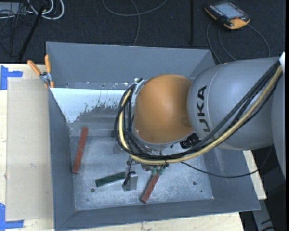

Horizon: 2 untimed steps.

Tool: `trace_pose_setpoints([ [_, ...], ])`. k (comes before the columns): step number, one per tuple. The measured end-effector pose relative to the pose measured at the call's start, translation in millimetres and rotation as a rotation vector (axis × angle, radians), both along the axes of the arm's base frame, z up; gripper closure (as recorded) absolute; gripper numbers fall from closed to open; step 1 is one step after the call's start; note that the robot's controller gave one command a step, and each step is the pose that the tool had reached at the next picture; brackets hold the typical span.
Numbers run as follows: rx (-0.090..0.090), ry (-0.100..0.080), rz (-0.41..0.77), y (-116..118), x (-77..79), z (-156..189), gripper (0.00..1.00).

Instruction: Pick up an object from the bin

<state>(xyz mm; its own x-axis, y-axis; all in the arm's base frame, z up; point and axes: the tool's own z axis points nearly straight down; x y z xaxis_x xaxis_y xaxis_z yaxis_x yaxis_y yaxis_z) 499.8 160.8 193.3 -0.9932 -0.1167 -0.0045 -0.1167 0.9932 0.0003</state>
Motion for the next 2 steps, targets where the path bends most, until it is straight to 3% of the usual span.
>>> trace_pose_setpoints([
  [1,0.0,0.0,0.098,12.4,1.8,-57.4,0.0],
  [2,-0.001,0.007,0.081,4.8,9.3,-123.8,1.0],
])
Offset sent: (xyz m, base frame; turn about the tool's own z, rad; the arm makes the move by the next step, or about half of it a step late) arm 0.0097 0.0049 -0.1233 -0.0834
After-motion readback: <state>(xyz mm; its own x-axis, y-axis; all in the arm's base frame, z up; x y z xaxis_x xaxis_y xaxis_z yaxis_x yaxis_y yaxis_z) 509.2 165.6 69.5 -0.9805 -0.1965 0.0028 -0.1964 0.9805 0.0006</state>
